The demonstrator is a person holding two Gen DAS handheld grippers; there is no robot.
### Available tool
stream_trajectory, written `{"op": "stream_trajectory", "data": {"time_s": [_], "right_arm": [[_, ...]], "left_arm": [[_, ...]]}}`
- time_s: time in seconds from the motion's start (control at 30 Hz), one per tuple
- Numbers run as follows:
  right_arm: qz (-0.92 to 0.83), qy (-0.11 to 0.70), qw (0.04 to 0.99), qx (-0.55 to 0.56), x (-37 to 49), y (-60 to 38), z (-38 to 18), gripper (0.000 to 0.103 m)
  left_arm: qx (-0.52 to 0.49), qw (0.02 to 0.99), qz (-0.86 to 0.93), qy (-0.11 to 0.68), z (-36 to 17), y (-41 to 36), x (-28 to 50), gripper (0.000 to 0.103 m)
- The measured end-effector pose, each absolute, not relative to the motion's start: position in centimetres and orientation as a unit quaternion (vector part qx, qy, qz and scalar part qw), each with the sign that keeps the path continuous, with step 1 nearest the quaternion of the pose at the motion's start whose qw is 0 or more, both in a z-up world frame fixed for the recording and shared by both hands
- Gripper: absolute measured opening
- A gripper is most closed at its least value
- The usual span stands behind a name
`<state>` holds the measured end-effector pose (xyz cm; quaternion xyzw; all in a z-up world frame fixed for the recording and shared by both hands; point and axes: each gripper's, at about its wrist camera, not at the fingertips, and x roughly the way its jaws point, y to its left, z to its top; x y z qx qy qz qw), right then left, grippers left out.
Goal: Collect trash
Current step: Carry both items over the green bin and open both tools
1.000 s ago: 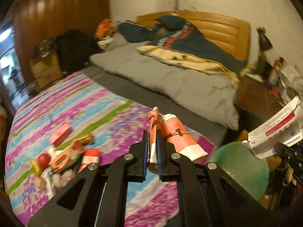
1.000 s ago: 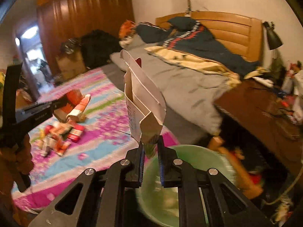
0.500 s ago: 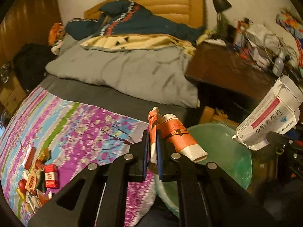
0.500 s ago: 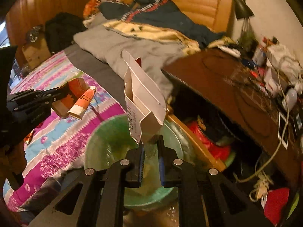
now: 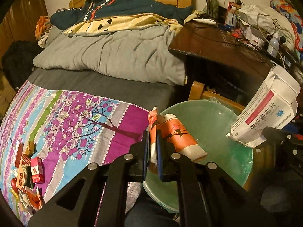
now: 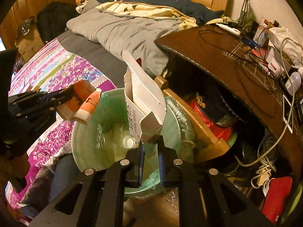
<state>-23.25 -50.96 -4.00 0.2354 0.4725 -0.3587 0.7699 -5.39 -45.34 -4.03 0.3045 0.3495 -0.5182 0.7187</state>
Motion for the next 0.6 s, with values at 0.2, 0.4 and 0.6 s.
{"op": "stream_trajectory", "data": {"time_s": [0.2,0.4,0.6], "right_arm": [[-0.354,0.482,0.765,0.239,-22.8,-51.0,-4.8,0.014],[-0.352,0.489,0.76,0.243,-22.7,-51.0,-5.5,0.014],[-0.351,0.49,0.76,0.242,-22.6,-51.4,-5.8,0.015]], "left_arm": [[0.301,0.718,-0.518,0.353,-4.2,-45.4,-5.3,0.007],[0.303,0.718,-0.518,0.352,-4.3,-45.5,-5.5,0.007],[0.304,0.718,-0.519,0.351,-4.3,-45.6,-5.5,0.007]]}}
